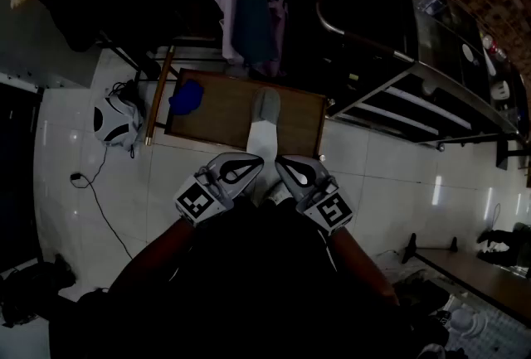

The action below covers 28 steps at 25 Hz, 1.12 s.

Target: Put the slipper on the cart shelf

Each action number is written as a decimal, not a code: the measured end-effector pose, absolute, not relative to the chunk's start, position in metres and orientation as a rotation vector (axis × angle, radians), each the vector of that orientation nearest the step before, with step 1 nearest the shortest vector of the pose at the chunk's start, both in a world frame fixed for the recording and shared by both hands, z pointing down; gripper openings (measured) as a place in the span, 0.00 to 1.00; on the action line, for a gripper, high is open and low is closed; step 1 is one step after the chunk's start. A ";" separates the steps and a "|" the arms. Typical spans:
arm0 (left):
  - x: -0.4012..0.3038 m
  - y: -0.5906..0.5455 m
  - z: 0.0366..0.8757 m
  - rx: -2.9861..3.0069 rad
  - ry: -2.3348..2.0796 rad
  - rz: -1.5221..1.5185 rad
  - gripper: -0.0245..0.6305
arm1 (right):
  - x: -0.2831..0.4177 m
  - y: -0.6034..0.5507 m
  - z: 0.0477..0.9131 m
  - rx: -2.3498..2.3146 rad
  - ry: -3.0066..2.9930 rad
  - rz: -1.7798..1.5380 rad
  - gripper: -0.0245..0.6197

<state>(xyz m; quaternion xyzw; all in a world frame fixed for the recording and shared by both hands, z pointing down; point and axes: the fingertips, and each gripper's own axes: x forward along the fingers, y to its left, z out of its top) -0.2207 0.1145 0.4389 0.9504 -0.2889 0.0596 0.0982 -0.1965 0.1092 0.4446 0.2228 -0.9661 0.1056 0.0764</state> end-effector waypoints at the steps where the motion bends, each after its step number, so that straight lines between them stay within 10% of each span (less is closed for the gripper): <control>1: -0.218 0.114 0.439 2.811 -0.863 0.175 0.05 | -0.193 0.109 0.446 0.668 -2.896 0.323 0.04; 28: -0.296 0.053 0.502 2.766 -0.688 0.171 0.05 | -0.229 0.064 0.614 0.657 -2.514 0.701 0.05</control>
